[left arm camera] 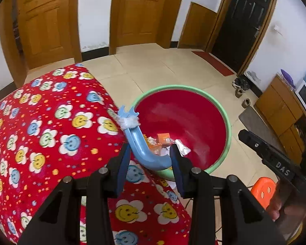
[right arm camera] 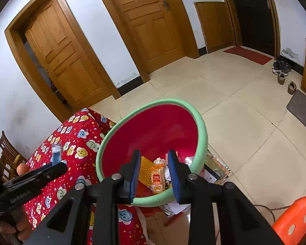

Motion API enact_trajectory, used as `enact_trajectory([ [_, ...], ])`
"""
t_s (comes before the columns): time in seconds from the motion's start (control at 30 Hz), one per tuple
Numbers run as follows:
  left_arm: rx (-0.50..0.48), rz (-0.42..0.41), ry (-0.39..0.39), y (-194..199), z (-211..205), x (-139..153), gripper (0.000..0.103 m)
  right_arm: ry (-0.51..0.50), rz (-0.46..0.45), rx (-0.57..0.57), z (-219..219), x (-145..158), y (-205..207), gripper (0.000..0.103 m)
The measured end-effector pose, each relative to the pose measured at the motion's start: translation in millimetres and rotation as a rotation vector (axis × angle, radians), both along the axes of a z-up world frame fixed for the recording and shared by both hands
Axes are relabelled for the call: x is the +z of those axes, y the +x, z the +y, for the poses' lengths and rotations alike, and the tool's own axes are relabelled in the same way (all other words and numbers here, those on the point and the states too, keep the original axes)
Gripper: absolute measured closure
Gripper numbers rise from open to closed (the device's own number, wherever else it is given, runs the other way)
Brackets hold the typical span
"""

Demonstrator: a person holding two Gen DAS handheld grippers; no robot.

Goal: Collect trash
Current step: 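Open the left tool over the bucket to drop the blue toy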

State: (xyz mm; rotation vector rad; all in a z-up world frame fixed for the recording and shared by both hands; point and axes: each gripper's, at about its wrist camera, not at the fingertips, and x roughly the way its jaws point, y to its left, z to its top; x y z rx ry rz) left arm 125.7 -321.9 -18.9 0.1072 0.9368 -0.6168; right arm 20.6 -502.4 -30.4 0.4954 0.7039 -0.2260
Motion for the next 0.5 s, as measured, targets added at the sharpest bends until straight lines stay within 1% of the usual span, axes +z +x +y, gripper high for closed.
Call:
enact_trajectory([
  [0.17, -0.054, 0.027, 0.007, 2.0, -19.5, -11.3, 0.063, -0.002, -0.008, -0.018, -3.6, 3.6, -8.1, 0.072],
  [0.4, -0.112, 0.03, 0.011, 5.2, -45.5, -15.9, 0.063, -0.006, -0.008, -0.04, -9.1, 6.0, -17.3, 0.072],
  [0.43, -0.11, 0.027, 0.013, 5.8, -46.4, -15.2, 0.062, -0.007, -0.008, -0.044, -10.4, 5.8, -19.1, 0.071],
  [0.47, -0.11, 0.025, 0.013, 5.4, -47.2, -13.8, 0.057, -0.007, -0.008, -0.047, -10.8, 5.7, -19.9, 0.071],
  [0.5, -0.107, 0.021, 0.012, 4.7, -46.9, -12.0, 0.054, -0.006, -0.008, -0.048, -11.3, 5.7, -20.6, 0.069],
])
